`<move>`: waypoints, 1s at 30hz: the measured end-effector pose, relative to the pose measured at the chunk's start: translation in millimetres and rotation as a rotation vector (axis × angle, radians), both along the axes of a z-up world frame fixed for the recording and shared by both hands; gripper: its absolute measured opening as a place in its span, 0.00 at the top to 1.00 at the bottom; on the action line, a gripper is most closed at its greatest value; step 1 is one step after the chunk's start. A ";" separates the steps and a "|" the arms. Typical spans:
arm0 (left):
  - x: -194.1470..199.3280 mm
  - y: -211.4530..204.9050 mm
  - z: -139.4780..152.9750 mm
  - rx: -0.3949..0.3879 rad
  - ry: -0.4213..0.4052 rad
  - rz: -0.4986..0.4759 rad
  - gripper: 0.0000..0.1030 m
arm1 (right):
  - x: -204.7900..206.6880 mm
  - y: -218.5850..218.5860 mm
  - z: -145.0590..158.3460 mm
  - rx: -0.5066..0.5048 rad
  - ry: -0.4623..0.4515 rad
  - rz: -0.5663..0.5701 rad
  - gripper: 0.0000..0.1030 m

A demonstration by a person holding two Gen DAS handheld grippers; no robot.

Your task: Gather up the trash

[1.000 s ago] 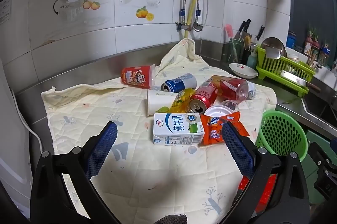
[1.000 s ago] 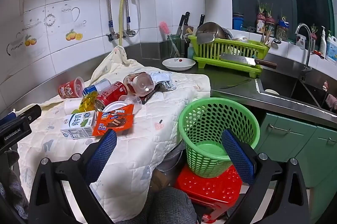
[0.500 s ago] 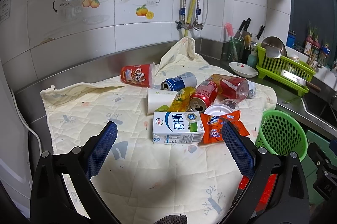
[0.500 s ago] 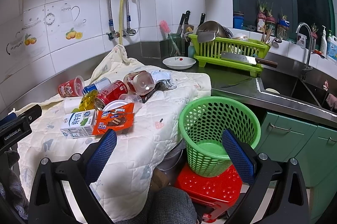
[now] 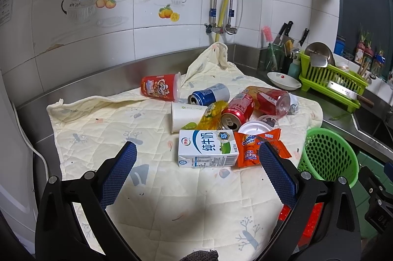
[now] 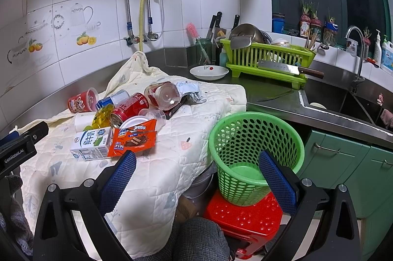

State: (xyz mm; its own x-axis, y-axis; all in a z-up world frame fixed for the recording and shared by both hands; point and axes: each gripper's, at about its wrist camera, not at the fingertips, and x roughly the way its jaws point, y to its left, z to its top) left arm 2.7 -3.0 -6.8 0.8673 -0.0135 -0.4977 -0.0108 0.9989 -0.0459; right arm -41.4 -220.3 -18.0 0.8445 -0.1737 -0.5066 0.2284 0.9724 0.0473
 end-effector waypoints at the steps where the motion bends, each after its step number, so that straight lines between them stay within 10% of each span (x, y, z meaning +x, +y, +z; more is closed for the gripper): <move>1: -0.1 -0.1 -0.1 0.001 0.000 0.001 0.05 | 0.0 0.1 -0.1 -0.001 0.000 0.000 0.06; 30: 6.1 0.5 0.2 0.002 0.007 0.003 0.05 | 5.3 3.2 -4.6 -0.003 0.012 0.006 0.06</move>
